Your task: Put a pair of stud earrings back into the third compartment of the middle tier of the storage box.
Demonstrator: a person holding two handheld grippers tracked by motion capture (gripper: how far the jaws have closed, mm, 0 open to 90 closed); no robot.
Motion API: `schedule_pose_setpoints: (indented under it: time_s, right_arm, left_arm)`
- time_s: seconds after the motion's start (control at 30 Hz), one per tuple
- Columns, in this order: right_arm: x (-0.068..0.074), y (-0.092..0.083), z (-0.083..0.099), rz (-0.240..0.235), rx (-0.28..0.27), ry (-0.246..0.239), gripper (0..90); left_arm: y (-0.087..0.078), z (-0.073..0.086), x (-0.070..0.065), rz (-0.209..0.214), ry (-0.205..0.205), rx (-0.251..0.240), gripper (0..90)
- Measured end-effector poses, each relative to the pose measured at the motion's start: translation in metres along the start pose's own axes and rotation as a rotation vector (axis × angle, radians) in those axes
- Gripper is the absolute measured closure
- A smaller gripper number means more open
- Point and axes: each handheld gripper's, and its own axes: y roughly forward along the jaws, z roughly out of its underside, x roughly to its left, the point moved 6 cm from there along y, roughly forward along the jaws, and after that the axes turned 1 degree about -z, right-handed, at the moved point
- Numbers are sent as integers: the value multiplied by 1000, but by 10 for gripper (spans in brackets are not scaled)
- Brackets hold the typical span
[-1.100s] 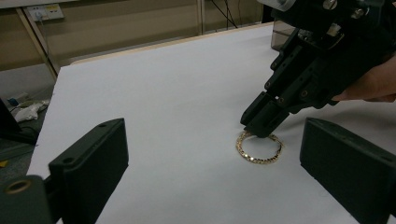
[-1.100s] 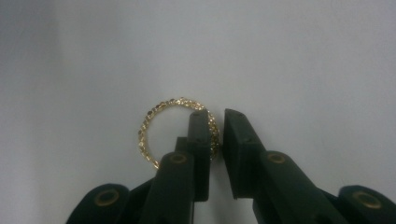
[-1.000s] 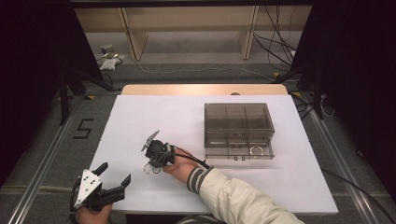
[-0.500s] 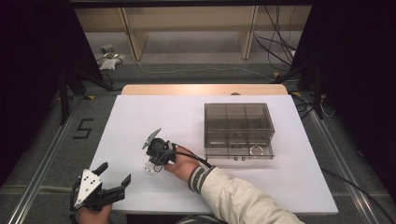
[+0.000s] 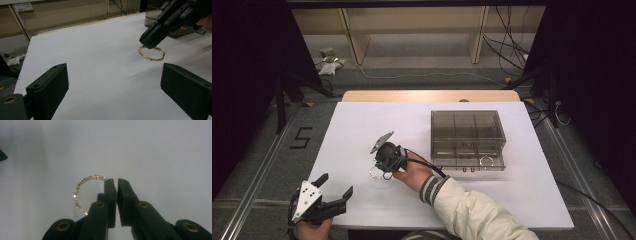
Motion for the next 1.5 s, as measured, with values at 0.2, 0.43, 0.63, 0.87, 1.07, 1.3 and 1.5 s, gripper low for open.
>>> schedule_pose_setpoints:
  time_s: [0.2, 0.43, 0.63, 0.87, 1.07, 1.3, 1.5]
  right_arm:
    - [-2, -7, 3, 6, -8, 3, 862]
    - [-5, -19, 4, 17, -18, 1, 862]
    - [-6, -33, 6, 30, -32, -3, 863]
    - [-13, -58, 15, 69, -48, 5, 863]
    - [-23, -79, 27, 107, -58, 37, 863]
    - [-34, -101, 42, 149, -67, 76, 863]
    - [-42, -125, 54, 193, -81, 93, 862]
  left_arm:
    - [0, 0, 0, 1, 2, 2, 75]
    - [1, 1, 0, 4, 0, 6, 75]
    - [6, -1, -2, 17, 2, 9, 75]
    - [15, -4, -6, 39, 11, 6, 75]
    - [23, -7, -10, 62, 21, 7, 75]
    - [28, -9, -13, 75, 25, 6, 75]
    - [30, -9, -14, 79, 26, 6, 75]
